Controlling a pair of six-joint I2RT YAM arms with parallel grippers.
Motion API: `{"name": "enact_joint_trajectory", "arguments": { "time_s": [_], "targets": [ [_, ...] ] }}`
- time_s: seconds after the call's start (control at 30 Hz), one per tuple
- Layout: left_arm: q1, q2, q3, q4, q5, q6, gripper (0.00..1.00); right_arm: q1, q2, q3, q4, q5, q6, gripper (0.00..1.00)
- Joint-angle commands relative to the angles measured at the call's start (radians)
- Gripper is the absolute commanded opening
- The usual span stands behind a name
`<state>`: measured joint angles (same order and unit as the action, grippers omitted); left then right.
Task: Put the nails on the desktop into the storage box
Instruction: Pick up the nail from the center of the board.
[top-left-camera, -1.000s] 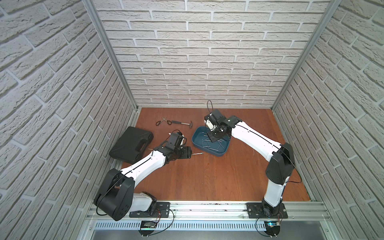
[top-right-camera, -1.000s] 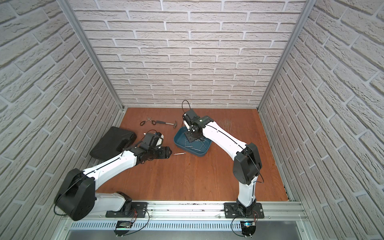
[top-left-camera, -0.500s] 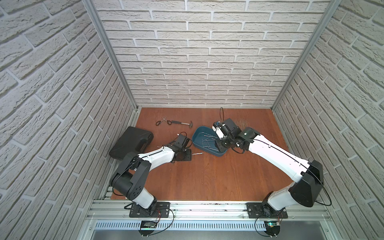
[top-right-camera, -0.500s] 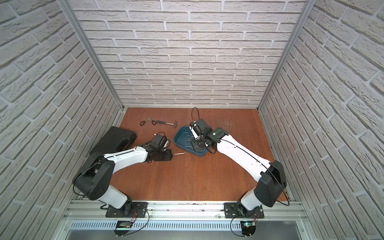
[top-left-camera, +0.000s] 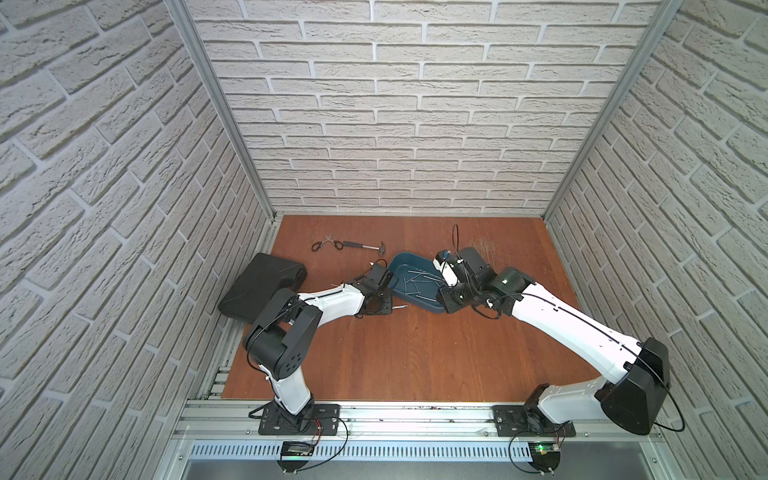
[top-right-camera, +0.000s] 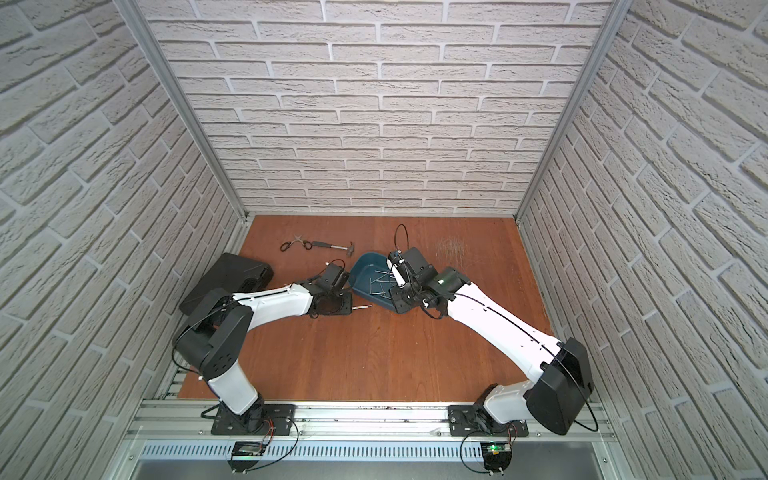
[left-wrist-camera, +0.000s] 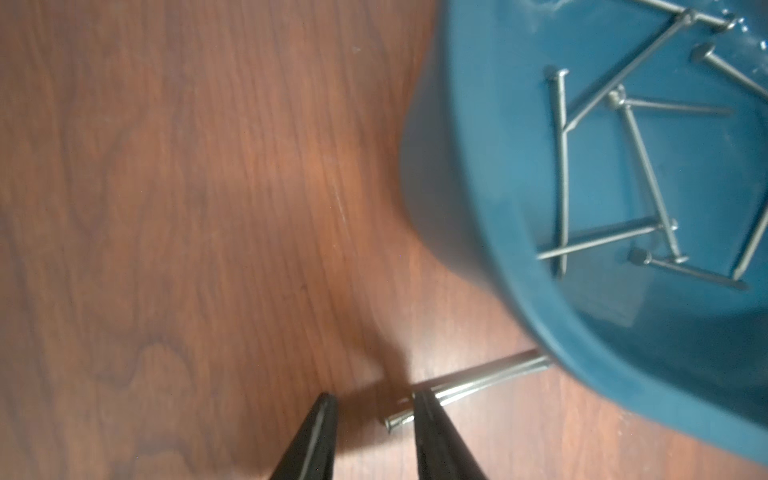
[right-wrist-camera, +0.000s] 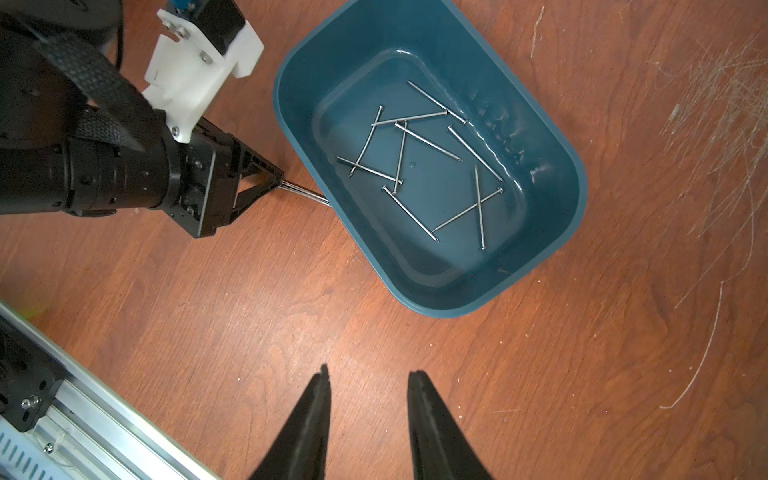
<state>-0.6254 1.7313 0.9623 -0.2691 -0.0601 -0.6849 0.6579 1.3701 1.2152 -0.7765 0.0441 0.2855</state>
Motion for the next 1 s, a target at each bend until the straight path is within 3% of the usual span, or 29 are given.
{"name": "enact_joint_trajectory", "arguments": {
  "time_s": [0.0, 0.97],
  "targets": [
    [-0.013, 0.021, 0.029, -0.040, -0.053, 0.000, 0.33, 0.007, -0.050, -0.025, 0.043, 0.002, 0.018, 0.35],
    [-0.066, 0.001, -0.048, -0.035, -0.084, -0.054, 0.16, 0.006, -0.092, -0.092, 0.062, 0.022, 0.018, 0.35]
  ]
}}
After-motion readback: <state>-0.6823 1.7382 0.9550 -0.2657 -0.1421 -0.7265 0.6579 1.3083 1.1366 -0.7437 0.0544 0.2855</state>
